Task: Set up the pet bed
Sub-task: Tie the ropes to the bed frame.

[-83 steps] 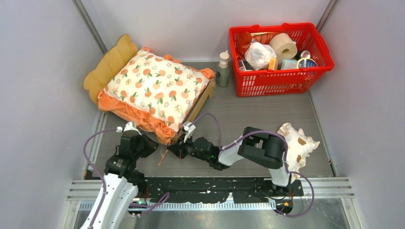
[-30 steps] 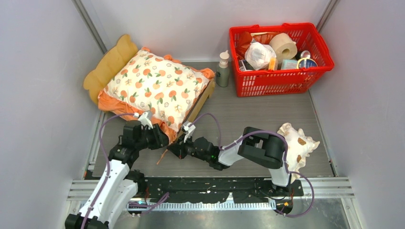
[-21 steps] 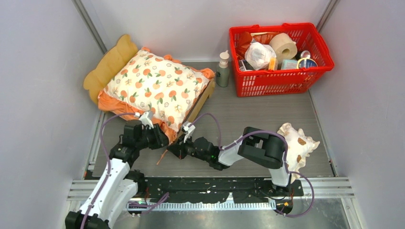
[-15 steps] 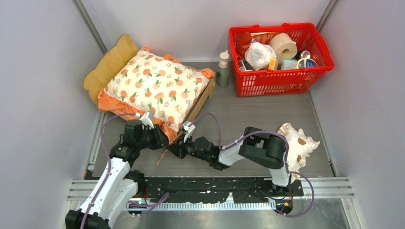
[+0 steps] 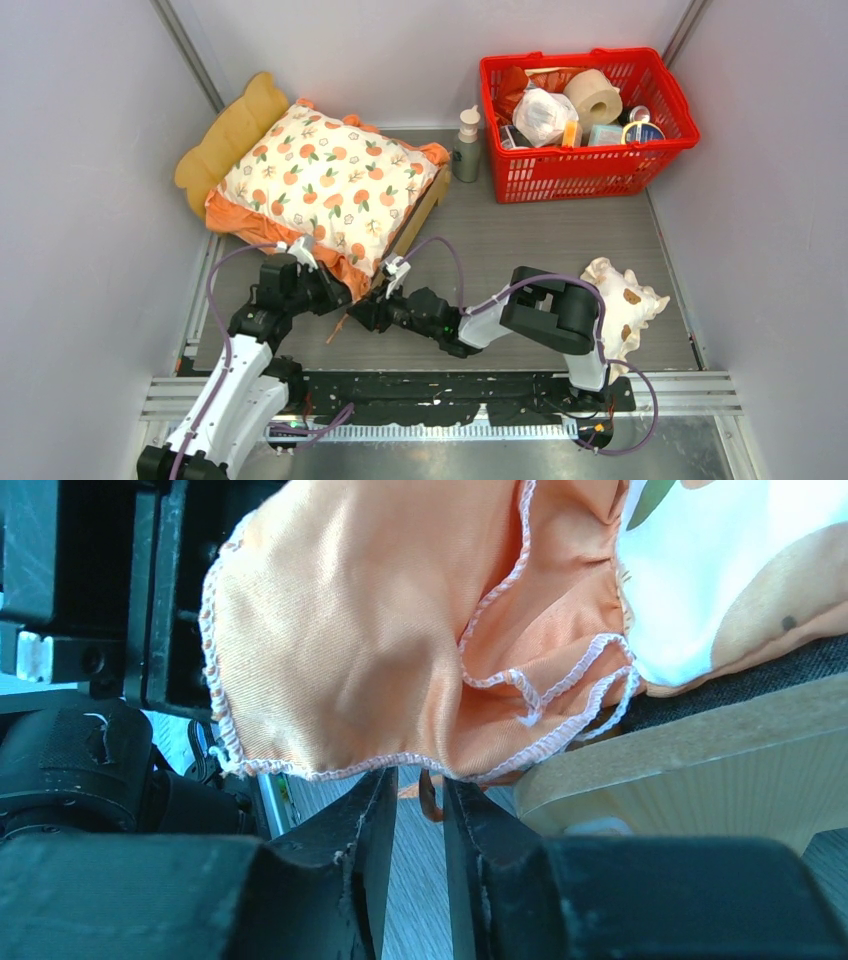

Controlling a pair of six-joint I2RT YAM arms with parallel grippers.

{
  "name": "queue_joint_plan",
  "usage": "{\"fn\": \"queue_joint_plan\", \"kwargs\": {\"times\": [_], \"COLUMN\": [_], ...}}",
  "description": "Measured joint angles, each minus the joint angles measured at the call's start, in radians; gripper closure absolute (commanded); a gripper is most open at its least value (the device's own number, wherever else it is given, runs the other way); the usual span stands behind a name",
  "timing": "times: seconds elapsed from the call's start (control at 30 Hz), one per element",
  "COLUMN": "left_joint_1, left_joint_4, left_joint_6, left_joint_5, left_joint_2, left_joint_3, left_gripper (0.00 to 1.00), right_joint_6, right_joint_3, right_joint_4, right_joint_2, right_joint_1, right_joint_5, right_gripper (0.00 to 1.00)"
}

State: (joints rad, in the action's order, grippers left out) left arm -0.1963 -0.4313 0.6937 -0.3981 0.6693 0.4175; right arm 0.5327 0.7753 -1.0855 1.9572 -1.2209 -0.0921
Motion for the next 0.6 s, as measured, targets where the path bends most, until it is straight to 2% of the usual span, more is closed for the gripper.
{"fn": "queue_joint_plan", "kwargs": {"times": [0.6], "left_joint_1": [0.000], "left_joint_4": [0.001], "left_joint_6": [0.118], "left_joint_5": [0.066], "left_joint_2": [-0.035], "left_joint_3": [-0.026], "left_gripper": [1.00], "right_joint_6": [0.019], "right_joint_3": [-0.062], "right_joint_4": [-0.100], "right_joint_2": [0.000], "right_joint_1": [-0.017], "right_joint_5": [-0.084], "right_gripper": [0.66]}}
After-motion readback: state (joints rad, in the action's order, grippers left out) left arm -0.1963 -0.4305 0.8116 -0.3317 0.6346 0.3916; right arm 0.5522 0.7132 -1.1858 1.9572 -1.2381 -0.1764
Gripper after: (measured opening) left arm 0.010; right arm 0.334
